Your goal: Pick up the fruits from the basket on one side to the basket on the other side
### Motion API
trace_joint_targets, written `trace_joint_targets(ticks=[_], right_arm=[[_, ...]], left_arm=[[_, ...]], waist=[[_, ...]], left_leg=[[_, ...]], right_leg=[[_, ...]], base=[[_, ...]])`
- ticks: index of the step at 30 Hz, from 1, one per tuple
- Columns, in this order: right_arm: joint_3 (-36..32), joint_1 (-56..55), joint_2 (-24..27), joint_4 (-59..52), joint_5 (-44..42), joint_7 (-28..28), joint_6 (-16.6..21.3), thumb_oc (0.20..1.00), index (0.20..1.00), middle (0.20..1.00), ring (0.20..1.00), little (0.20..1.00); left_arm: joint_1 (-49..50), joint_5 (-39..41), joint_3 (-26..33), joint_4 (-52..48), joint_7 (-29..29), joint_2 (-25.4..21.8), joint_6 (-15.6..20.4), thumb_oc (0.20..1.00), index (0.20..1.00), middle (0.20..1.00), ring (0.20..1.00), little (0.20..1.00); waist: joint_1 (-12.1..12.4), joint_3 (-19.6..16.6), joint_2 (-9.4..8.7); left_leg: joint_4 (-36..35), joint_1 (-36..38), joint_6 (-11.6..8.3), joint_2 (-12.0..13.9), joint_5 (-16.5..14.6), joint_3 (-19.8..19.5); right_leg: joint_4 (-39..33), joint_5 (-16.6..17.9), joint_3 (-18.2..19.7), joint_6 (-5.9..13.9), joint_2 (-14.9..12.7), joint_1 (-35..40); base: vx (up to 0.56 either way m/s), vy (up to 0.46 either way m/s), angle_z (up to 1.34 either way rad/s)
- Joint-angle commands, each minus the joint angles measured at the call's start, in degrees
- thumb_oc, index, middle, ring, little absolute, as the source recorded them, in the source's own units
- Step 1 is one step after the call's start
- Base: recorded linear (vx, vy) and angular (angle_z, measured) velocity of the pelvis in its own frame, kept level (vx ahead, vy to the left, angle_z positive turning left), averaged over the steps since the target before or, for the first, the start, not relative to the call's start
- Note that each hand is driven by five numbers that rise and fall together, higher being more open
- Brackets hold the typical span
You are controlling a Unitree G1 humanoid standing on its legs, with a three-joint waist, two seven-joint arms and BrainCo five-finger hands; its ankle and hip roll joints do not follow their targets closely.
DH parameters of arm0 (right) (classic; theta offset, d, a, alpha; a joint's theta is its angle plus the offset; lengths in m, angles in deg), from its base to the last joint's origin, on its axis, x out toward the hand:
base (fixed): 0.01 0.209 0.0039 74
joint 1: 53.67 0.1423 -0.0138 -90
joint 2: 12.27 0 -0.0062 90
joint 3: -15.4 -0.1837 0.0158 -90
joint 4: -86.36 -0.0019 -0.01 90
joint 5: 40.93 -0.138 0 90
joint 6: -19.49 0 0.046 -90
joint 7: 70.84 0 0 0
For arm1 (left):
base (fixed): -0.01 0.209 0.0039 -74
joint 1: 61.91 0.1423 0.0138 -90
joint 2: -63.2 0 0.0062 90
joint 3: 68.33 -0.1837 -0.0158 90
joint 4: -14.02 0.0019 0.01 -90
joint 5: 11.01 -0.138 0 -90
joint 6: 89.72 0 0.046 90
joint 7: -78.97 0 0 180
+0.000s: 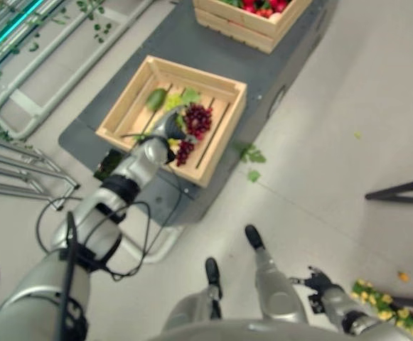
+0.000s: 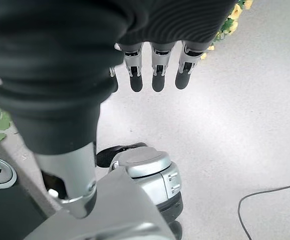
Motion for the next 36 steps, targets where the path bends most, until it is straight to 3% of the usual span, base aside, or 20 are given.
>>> trace_joint_targets(ticks=[1, 8, 18, 26, 36], right_arm=[[0.9, -0.5, 1.0, 0.0, -2.6, -1.3, 0.9, 1.000, 1.000, 1.000, 1.000, 1.000], [1.7, 0.6, 1.1, -1.8, -3.6, -2.2, 1.8, 1.000, 1.000, 1.000, 1.000, 1.000], [2.4, 1.1, 0.6, -3.9, -4.6, -3.7, 2.6, 1.000, 1.000, 1.000, 1.000, 1.000], [3.6, 1.7, 0.1, -6.1, -5.0, -4.8, 3.3, 1.000, 1.000, 1.000, 1.000, 1.000], [4.9, 1.8, -0.1, -8.5, -5.2, -5.8, 4.3, 1.000, 1.000, 1.000, 1.000, 1.000]], left_arm=[[-7.3, 0.0, 1.4, 7.6, -2.0, -0.9, -0.1, 1.000, 1.000, 1.000, 1.000, 1.000], [-8.6, 0.4, 2.4, 14.5, -2.8, -1.7, -0.6, 1.000, 1.000, 1.000, 1.000, 1.000], [-6.7, 8.1, 7.8, 19.1, -3.4, -3.2, -0.4, 1.000, 1.000, 1.000, 1.000, 1.000], [-7.1, 14.2, 9.8, 19.4, -4.0, -2.5, 0.2, 1.000, 1.000, 1.000, 1.000, 1.000], [-10.7, 16.4, 8.3, 18.5, -4.7, -0.5, 0.8, 1.000, 1.000, 1.000, 1.000, 1.000]], waist=[[-0.3, -0.8, -1.41], [-0.8, 1.5, -1.40], [-1.1, 4.6, -2.04], [-1.6, 6.5, -3.03], [-2.6, 7.7, -3.04]], left_leg=[[1.9, -6.7, -0.52, -1.1, 0.1, -3.3], [2.2, -9.1, -0.55, -1.4, 0.8, -2.4], [2.2, -13.1, -0.72, -1.3, 2.1, -1.6], [2.2, -15.1, -0.91, -1.1, 2.7, -1.1], [2.1, -16.9, -1.13, -1.2, 3.1, -0.5]], right_leg=[[0.3, -6.6, -0.3, 4.71, -1.4, 2.2], [0.3, -5.4, 0.4, 4.85, -1.3, -0.7], [0.3, -4.3, 1.6, 4.78, -0.7, -5.1], [0.3, -3.6, 2.3, 4.65, -0.1, -7.2], [0.4, -3.1, 3.1, 4.75, 0.2, -9.5]], base=[[-0.03, -0.003, -0.13], [-0.03, 0.006, -0.11], [0.00, -0.010, -0.11], [0.00, -0.008, -0.05], [0.00, -0.001, -0.02]])
